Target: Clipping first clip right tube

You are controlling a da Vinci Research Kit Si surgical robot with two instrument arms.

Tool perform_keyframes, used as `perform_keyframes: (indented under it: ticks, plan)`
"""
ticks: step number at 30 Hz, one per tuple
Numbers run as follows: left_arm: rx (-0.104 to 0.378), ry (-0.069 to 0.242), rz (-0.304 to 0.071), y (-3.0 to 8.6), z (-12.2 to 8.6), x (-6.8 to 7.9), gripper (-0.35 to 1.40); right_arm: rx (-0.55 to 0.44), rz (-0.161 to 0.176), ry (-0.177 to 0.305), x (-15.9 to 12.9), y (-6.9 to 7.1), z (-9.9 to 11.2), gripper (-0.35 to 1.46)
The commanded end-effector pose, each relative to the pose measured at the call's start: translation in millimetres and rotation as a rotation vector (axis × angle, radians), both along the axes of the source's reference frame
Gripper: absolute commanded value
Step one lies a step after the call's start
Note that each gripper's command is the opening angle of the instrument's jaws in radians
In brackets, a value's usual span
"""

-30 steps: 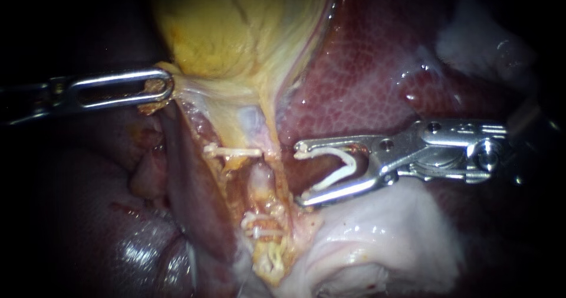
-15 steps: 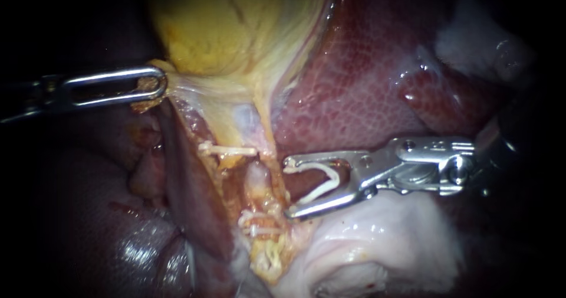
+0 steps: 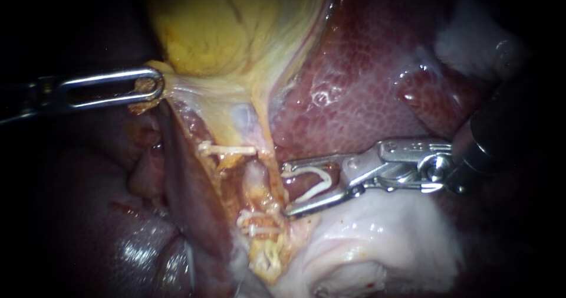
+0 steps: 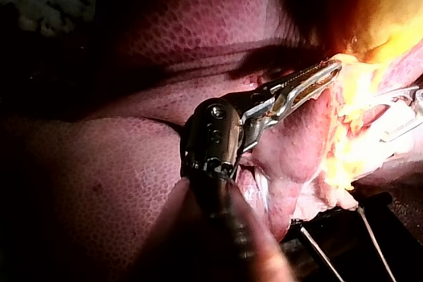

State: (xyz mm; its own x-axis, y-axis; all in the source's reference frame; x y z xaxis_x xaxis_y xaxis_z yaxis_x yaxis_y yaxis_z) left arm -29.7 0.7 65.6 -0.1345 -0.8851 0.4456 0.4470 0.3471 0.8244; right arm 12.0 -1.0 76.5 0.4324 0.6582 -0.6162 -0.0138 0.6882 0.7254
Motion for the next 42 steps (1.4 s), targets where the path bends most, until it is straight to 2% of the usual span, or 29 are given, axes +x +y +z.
perform_keyframes:
  ticks: [1,10,16,19,24,27,34,36,38,39,40,42]
  plan:
    - [0.000,0.000,0.000,0.0,0.0,0.0,-0.35,0.000,0.000,0.001,0.1,0.0,0.1,0.60]
    - [0.000,0.000,-0.001,0.0,-0.1,-0.1,-0.35,-0.007,0.008,-0.005,3.3,-1.7,0.9,0.60]
    - [0.000,0.000,-0.001,0.0,-0.1,-0.1,-0.35,0.035,-0.028,0.015,4.0,-3.2,0.9,0.60]
    - [0.000,0.000,-0.001,0.0,-0.1,-0.1,-0.35,0.081,-0.077,0.041,4.1,-4.3,1.0,0.60]
    - [0.000,0.000,-0.001,-0.1,-0.1,-0.1,-0.35,0.129,-0.126,0.051,4.2,-6.0,1.6,0.58]
    - [0.000,0.000,-0.001,-0.1,-0.1,-0.1,-0.35,0.129,-0.133,0.048,4.1,-6.4,2.0,0.58]
    - [0.000,0.000,-0.001,-0.1,-0.1,-0.1,-0.35,0.135,-0.133,0.046,4.0,-6.4,2.2,0.56]
    - [0.000,0.001,-0.001,-0.1,-0.1,-0.2,-0.35,0.141,-0.133,0.044,3.7,-6.3,2.1,0.46]
    - [0.000,0.001,-0.001,-0.1,-0.2,-0.2,-0.35,0.171,-0.133,0.037,3.0,-6.2,1.9,0.09]
    - [0.000,0.001,-0.001,-0.1,-0.2,-0.2,-0.35,0.187,-0.153,0.043,2.7,-6.0,1.7,-0.12]
    - [0.000,0.001,-0.001,-0.1,-0.2,-0.2,-0.35,0.190,-0.158,0.042,2.4,-5.7,1.7,-0.35]
    - [0.000,0.001,-0.001,-0.1,-0.2,-0.2,-0.35,0.185,-0.150,0.040,2.4,-5.4,1.9,-0.35]
